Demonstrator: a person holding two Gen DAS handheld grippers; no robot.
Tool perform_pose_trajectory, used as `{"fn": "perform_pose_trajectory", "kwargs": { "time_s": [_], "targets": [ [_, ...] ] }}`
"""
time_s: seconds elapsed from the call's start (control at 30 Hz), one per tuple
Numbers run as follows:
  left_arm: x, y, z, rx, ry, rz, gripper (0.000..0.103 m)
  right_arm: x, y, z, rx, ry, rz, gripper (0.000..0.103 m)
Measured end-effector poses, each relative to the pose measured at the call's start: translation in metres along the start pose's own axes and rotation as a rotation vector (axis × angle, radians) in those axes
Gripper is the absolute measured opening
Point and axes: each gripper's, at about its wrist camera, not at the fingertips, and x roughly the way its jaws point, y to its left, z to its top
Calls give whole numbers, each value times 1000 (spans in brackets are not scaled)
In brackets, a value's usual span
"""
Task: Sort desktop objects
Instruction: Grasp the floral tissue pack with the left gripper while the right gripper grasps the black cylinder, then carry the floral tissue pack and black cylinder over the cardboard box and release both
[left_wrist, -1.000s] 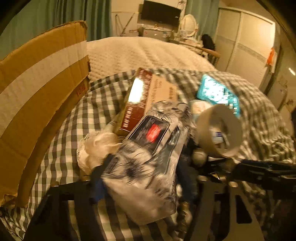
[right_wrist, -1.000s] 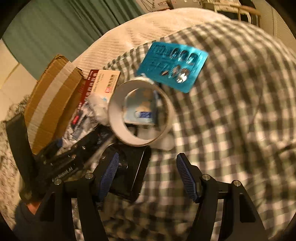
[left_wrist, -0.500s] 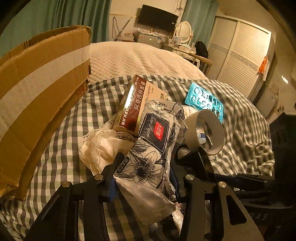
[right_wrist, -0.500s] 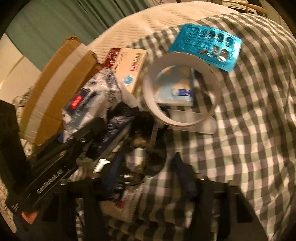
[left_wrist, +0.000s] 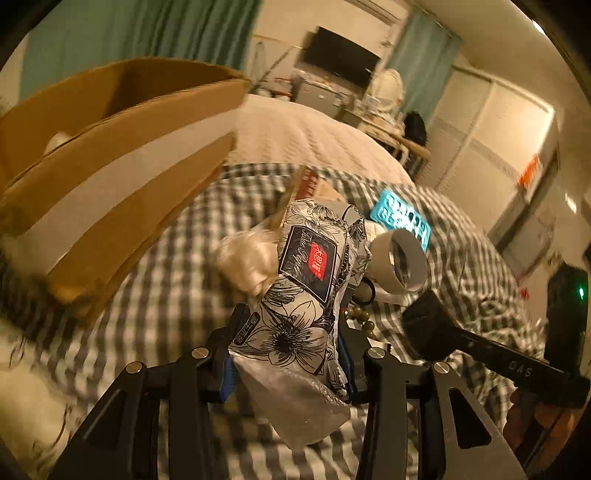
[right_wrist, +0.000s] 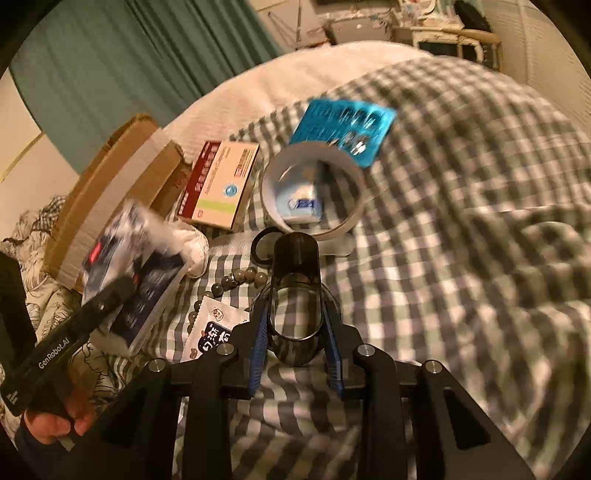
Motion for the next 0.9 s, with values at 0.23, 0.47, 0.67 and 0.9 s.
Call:
{"fn": "perform_pose_trajectory", "kwargs": {
  "time_s": [0.23,0.47,0.67,0.9],
  "targets": [
    [-32,-9,0,-6,-28,-18,43,-48,6,-15,-37,-81,-88,27],
    [-46,-26,-5,24,-49,-25,43,-64,26,-17,-99,-139,-167,27],
    [-46,-31,2,23,-28,4,43,-75,34,-16,-134,-165,-172,27],
    [-54,-38,22,17,-50,1,43,-88,51,0,-204,-197,-152,27]
  ]
}}
